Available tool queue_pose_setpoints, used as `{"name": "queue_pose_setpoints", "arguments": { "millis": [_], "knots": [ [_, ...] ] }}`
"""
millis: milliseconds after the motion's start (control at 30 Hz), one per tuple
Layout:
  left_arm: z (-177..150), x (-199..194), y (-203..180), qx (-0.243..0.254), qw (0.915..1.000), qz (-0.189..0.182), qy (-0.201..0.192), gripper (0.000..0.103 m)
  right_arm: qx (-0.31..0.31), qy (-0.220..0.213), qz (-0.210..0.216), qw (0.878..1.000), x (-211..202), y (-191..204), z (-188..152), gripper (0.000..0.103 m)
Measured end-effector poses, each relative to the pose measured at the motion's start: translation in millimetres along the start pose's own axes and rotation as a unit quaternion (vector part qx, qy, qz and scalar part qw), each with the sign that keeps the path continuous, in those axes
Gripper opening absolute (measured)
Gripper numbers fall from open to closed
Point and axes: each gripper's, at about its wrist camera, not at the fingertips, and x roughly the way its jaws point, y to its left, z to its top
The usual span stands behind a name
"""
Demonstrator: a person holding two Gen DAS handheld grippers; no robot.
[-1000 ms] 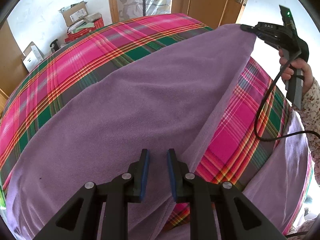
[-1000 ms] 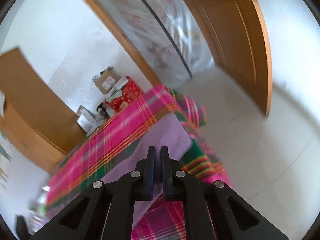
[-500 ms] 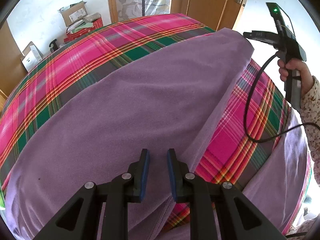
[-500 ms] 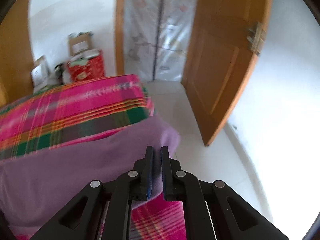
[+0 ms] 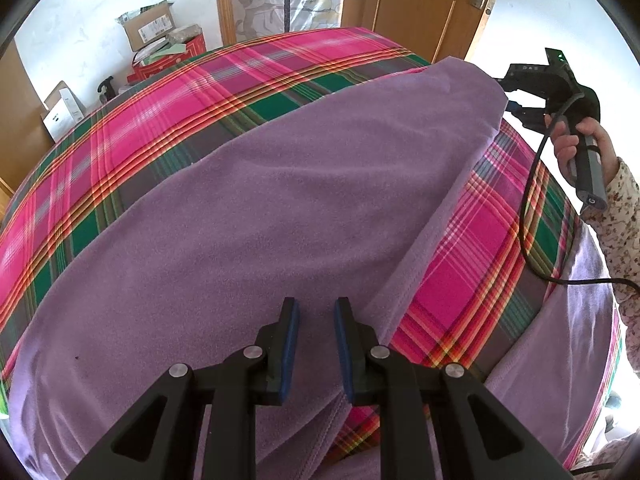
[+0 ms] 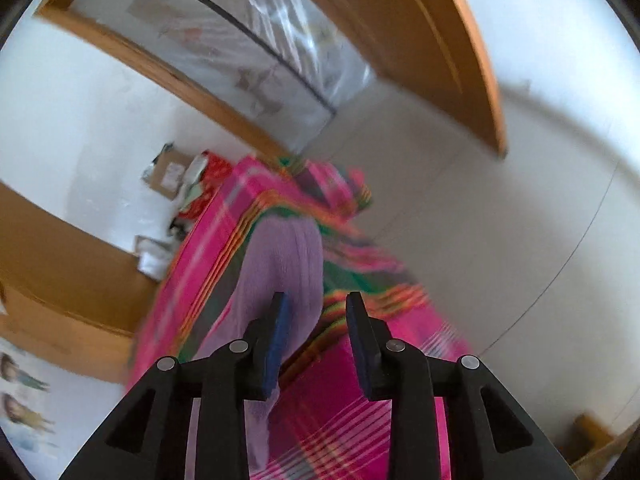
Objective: Fold clothes
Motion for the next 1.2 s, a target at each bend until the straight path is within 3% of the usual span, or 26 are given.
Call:
{"name": "queue_pose_setpoints", "arguments": {
  "millis": [400, 500, 600, 767, 1033, 1200],
  "knots": [
    [-2, -1, 3, 0.001, 1.0, -0.001, -0.001, 0.019, -0.032, -0.006, 0.002, 0.999, 7, 12, -9, 0.039],
    [-3, -2, 3, 0.002, 1.0, -0.002, -0.001, 0.019, -0.031, -0.018, 0.056, 0.998, 0, 14, -12, 0.039],
    [-3, -2, 3, 0.001, 1.0, -0.002, -0.003, 0.02, -0.05, 0.034, 0.098, 0.993, 11, 26, -18, 0.039],
    [-3, -2, 4, 0.002, 1.0, -0.004, -0.004, 0.02, -0.115, 0.04, 0.129, 0.984, 14, 52, -37, 0.039],
    [-3, -2, 5, 0.003, 0.9999, -0.006, -0.009, 0.02, -0.199, -0.013, 0.076, 0.977, 0, 77, -51, 0.039],
    [-3, -1, 6, 0.003, 0.9999, -0.008, -0.01, 0.02, -0.163, -0.024, 0.066, 0.984, -2, 63, -37, 0.039]
  ]
}}
